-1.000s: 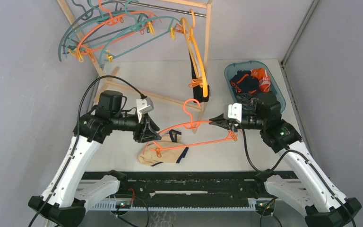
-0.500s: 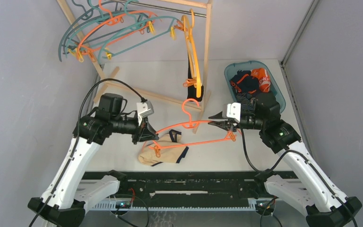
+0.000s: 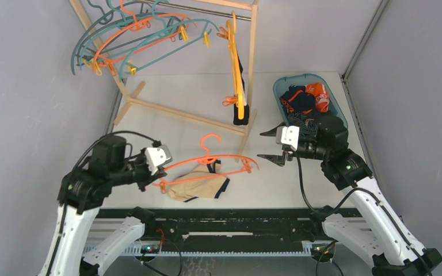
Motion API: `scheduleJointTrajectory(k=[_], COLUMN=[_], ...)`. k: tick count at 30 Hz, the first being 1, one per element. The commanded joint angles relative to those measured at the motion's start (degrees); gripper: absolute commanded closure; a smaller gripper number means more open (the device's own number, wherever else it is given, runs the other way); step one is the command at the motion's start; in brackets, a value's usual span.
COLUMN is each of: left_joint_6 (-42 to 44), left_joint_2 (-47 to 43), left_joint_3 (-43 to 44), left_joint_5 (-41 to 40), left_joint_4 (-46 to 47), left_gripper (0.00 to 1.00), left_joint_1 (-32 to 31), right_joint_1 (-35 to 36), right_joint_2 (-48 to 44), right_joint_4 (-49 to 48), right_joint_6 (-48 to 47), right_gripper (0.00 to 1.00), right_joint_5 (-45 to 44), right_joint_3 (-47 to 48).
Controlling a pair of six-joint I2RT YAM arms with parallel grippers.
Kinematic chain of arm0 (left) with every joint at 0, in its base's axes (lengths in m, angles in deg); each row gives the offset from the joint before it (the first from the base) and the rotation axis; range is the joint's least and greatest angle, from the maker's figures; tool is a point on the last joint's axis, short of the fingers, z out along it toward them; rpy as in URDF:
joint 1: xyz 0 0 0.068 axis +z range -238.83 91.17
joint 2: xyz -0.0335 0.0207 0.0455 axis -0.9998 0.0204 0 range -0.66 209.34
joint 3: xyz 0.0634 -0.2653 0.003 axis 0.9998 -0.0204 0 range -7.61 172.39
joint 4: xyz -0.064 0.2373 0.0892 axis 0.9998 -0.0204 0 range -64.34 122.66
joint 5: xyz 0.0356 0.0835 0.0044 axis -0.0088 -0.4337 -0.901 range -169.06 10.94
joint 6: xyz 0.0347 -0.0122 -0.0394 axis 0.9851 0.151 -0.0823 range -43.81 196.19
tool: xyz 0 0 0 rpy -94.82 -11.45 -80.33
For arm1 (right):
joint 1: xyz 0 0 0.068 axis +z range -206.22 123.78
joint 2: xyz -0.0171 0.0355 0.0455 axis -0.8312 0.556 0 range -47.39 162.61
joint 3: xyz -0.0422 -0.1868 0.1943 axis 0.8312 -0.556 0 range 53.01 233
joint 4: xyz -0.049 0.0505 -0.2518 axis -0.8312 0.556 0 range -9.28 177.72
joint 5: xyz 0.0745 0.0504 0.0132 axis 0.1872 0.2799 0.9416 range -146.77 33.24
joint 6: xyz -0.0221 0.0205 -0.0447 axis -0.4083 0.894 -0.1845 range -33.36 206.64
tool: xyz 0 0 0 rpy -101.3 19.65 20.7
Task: Remove the underwear clipped to the hanger
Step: Place the hanger on the clothesline.
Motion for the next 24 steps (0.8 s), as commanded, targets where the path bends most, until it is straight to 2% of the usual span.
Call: scheduleJointTrajectory(k=[1,7,10,17,24], left_joint_6=[2.9,-1.0,-4.5,-12.0,-14.6], left_joint_2=[-3.6,-3.4,-2.0,5.1,14.8], left_joint_3=[6.9,12.8,15.2,23.5,32.3], left_joint_5=[-15.3,-31.2,-35.7,-37.9,-41.3], left_joint_4=[-5.0,-4.1,0.8,10.9,16.9], left_gripper=[1.0,1.0,1.0,1.0,1.0], left_joint_1=[-0.3,-0.3,-0.3,-0.3,-0.3], right_joint_1=[-1.8,-3.0,-3.2,-3.7,-4.7], right_joint_2=[-1.2,-1.4,-1.3,-1.0,-0.8], right_joint_4=[-0.8,-0.8,-0.8,-0.4,-0.1], right_joint_6=[0.7,1.9,2.1,2.2,2.7], right_gripper=[0.38,0.38,0.38,0.38,0.38], right_joint_5=[0.0,0.3,0.3,0.2,0.5], right_joint_3=[0.3,0.3,0.3,0.3,0.2])
